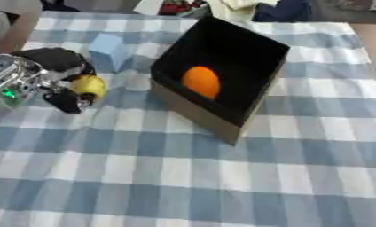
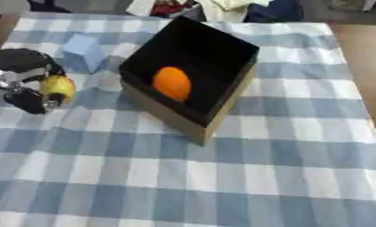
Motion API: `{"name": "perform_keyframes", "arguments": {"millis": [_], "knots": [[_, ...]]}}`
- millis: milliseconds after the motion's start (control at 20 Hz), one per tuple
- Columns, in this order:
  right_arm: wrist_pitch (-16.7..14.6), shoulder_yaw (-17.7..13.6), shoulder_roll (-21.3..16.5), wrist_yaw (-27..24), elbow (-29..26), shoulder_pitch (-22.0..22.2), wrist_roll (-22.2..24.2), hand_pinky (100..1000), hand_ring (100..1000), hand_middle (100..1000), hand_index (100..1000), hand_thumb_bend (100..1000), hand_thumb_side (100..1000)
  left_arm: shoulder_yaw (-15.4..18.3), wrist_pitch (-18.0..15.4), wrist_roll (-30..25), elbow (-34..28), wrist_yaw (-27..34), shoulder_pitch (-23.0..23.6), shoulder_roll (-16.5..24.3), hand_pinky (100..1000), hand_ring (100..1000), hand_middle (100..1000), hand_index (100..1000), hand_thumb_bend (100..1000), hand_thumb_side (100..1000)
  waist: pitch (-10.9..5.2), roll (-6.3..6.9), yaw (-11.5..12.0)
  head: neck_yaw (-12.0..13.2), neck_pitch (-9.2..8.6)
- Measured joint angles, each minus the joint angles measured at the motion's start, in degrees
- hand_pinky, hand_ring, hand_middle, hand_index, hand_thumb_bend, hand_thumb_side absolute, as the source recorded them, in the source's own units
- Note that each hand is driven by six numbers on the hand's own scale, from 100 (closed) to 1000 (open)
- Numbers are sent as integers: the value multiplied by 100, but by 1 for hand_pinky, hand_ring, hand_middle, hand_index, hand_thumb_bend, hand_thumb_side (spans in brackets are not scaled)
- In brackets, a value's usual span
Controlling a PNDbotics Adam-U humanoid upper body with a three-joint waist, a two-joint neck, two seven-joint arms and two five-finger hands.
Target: Pick up objects on the table and place them in the box.
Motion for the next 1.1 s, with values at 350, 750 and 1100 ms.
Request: {"name": "perform_keyframes", "arguments": {"millis": [350,750,1100], "knots": [[10,0,6,-2,-5,2,7,966,948,799,869,100,727,10,46,-59,-296,87,-417,-1,534,640,574,738,100,327,-34,26,4,-26,6],[35,2,11,-4,-37,49,27,966,949,799,869,100,726,-92,15,-191,-594,274,-1490,-411,528,633,571,734,100,376,-79,65,-3,-22,42],[60,37,59,-8,-44,49,61,967,950,798,871,100,728,-455,-65,-234,-387,342,-2435,-1198,529,627,572,733,100,399,-83,138,-83,6,58]]}}
